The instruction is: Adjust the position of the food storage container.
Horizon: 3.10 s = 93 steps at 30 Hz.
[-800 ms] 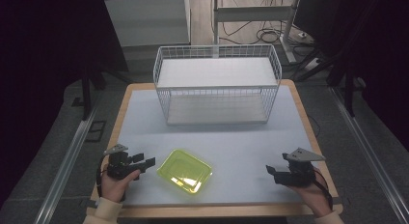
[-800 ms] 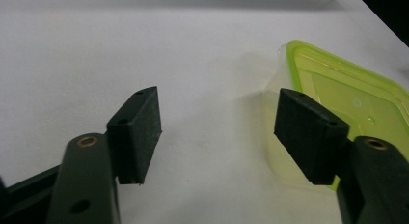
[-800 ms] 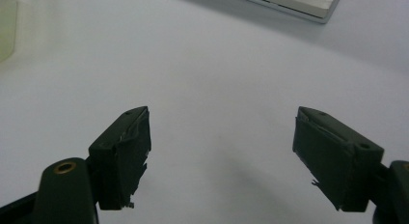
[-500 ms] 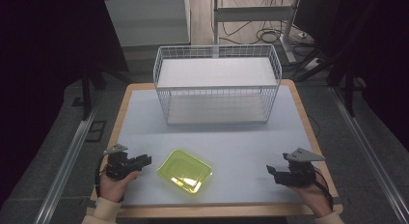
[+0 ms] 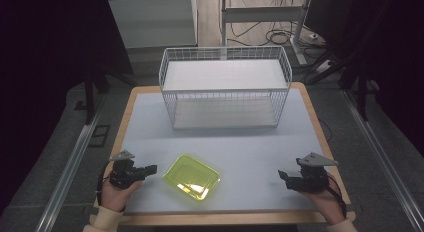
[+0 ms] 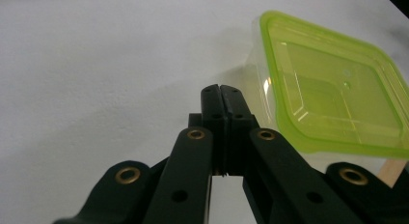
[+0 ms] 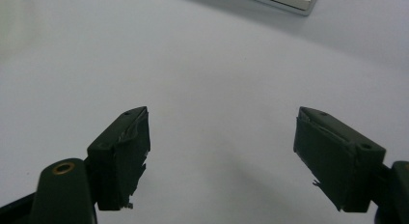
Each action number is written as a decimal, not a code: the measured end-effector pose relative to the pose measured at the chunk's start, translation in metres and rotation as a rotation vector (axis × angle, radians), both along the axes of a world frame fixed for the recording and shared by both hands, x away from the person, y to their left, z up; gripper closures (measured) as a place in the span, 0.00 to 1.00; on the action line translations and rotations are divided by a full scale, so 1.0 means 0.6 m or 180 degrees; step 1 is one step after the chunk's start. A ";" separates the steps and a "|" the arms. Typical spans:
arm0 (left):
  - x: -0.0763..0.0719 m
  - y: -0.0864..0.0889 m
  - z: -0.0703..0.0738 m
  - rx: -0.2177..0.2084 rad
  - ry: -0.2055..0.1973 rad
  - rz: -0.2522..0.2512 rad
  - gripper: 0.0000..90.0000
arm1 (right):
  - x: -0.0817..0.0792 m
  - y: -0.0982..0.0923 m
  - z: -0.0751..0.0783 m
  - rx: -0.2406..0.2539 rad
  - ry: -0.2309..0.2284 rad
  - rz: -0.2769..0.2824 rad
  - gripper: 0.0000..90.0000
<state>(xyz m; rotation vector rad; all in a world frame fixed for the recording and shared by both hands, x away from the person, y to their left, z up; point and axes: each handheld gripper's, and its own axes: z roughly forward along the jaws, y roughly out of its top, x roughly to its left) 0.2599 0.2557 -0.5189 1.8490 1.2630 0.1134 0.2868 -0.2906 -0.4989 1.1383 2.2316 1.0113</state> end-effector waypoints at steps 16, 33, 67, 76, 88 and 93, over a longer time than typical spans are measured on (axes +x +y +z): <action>0.000 -0.018 -0.018 0.0020 0.0093 -0.0175 1.00 | -0.001 0.001 0.001 -0.0022 -0.0012 0.0009 0.23; -0.003 -0.038 -0.027 0.0034 0.0153 -0.0356 1.00 | 0.000 0.001 -0.001 -0.0044 0.0013 -0.0017 0.24; -0.029 -0.092 -0.029 0.0110 0.0223 -0.0714 1.00 | -0.001 0.003 0.000 -0.0025 0.0032 -0.0011 0.24; -0.031 -0.106 -0.030 0.0087 0.0291 -0.0729 1.00 | -0.002 0.005 -0.001 -0.0025 0.0044 -0.0004 0.24; -0.030 -0.136 -0.023 0.0113 0.0333 -0.0761 1.00 | -0.002 0.007 0.000 -0.0017 0.0053 -0.0004 0.24; -0.028 -0.153 -0.019 0.0113 0.0332 -0.0771 1.00 | -0.003 0.007 0.000 -0.0018 0.0055 0.0001 0.24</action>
